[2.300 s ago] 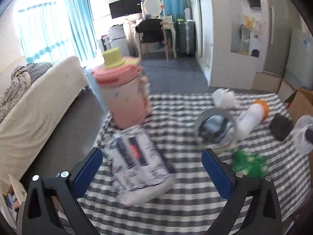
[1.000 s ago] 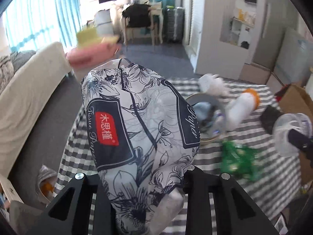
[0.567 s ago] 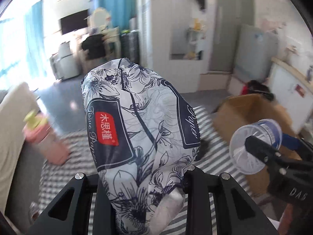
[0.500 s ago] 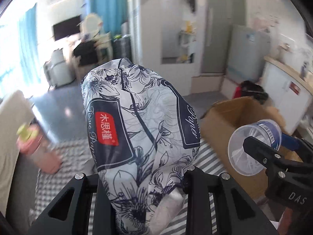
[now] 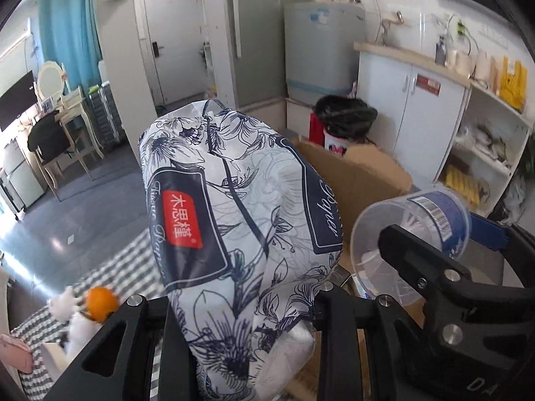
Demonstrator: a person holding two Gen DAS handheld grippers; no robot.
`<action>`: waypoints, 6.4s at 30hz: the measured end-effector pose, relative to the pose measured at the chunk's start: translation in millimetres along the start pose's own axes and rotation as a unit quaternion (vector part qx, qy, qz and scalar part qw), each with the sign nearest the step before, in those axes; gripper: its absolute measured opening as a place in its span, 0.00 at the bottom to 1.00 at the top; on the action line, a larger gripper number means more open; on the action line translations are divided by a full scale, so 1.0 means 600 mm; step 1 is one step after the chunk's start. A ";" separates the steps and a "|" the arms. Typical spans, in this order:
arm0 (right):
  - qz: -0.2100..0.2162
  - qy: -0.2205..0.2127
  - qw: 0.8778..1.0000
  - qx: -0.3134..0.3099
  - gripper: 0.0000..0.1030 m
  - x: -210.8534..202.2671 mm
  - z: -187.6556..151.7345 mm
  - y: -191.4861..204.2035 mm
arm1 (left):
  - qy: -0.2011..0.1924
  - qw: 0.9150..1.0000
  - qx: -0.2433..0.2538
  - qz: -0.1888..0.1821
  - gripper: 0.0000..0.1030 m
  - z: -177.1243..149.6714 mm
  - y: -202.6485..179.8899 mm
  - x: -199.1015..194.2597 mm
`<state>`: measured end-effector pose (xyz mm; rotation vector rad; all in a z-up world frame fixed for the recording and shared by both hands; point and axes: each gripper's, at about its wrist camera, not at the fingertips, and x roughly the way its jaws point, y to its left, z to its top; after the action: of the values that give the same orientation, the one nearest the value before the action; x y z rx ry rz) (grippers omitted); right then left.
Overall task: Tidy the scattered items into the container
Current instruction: 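Carry the tissue bag and floss jar into the cardboard box and release both, then move both tools back over the table, then grasp the tape roll rim with the left tool while the right tool grasps the black glasses case, then carry the tape roll and glasses case into the cardboard box and release both, then move both tools back over the table toward the green snack pack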
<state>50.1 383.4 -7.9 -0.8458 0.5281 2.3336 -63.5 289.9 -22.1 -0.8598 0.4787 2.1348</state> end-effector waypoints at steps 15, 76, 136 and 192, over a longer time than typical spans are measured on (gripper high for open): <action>-0.002 0.061 0.997 0.048 0.87 0.085 -0.001 -0.050 | 0.006 1.000 0.002 0.023 1.00 -0.026 0.023 0.037; 0.071 0.143 0.960 -0.232 0.63 0.254 -0.169 0.443 | 0.073 0.964 -0.209 0.150 0.43 -0.352 0.480 -0.024; 0.176 -0.040 0.960 -0.215 0.61 -0.115 -0.094 0.330 | -0.091 0.975 -0.120 0.163 0.07 -0.174 0.279 -0.262; 0.043 0.011 0.998 -0.041 0.81 0.000 0.008 0.044 | -0.054 0.993 -0.009 0.103 1.00 -0.061 0.098 -0.098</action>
<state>31.1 366.3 -0.3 -0.9050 0.4905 2.4412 -65.5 201.0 -2.8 -0.7264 0.5123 2.3640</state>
